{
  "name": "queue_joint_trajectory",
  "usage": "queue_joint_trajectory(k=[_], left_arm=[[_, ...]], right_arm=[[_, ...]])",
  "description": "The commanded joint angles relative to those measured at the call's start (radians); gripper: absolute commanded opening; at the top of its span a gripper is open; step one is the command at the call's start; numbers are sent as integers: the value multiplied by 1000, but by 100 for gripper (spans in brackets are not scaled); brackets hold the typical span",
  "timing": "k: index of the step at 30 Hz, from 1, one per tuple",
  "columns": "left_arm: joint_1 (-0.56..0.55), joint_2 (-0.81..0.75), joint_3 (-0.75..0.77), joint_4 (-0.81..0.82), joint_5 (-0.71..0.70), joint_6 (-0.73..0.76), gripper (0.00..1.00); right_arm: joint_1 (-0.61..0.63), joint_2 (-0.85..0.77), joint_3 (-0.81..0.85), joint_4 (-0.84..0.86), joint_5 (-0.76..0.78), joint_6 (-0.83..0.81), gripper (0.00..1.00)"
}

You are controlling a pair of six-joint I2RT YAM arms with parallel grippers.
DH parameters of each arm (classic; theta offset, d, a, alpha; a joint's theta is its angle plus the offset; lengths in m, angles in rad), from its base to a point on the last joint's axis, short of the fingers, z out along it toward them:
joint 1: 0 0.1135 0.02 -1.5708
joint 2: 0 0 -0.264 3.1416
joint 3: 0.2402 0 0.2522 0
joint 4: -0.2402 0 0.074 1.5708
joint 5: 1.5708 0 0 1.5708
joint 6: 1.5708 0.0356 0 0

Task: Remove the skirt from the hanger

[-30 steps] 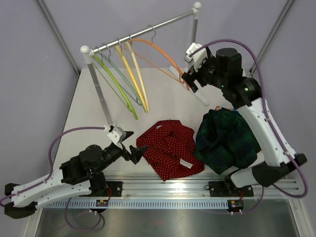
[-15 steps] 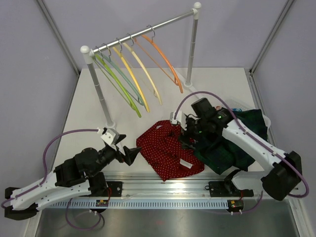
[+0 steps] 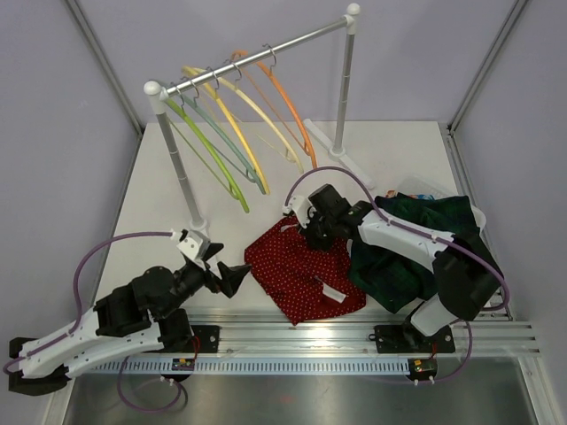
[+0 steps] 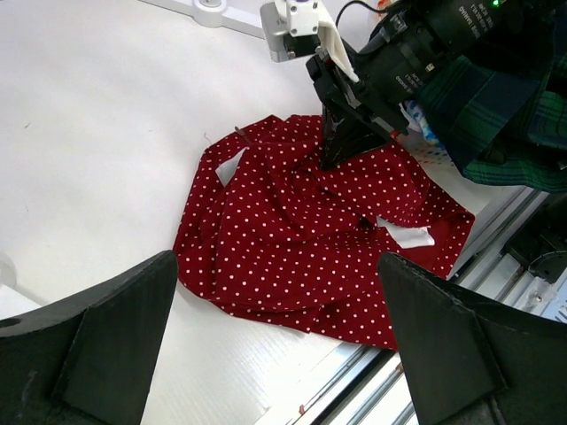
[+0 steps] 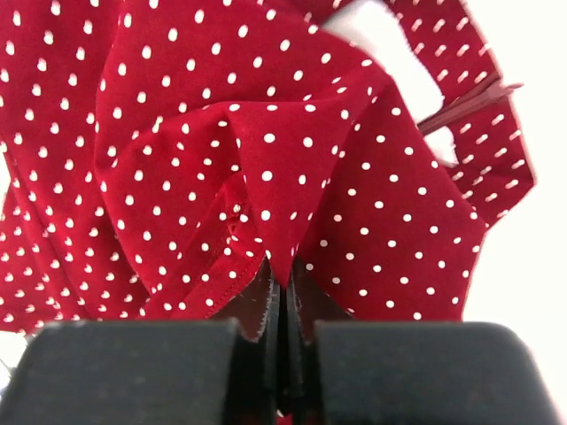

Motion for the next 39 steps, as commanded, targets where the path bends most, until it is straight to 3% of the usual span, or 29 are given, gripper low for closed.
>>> queue_joint_trajectory(k=[1,7,15,18,22,27,32,39], left_arm=[[-3,-33,2,3,-20,-14,99],[-3,-80,-2,-2,-27,-17,99],[-3,-92,-2,-6,-35,-23,99],[-3,-94,-2,-8,-40,-23,99],[-4,-102,-1,-12,-49,-22,99],[-3,-128,-4,-22,-57,-29,99],[-3,-146,-4,-26,-63,-29,99],[-3,-152,-4,-35,-67,-31,99]], right_arm=[[6,-45,74,-52,-55,-35,0],[0,-299,147,-296,-219,-354,0],[-69,-387,383,-450,-192,-398,0],[-97,-370,581,-448,-143,-310,0],[-140,-326,856,-424,43,-160,0],[-237,-274,1208,-489,175,-123,0],[-337,-332,1269,-480,348,-184,0],[-419,-418,1258,-464,463,-221,0]])
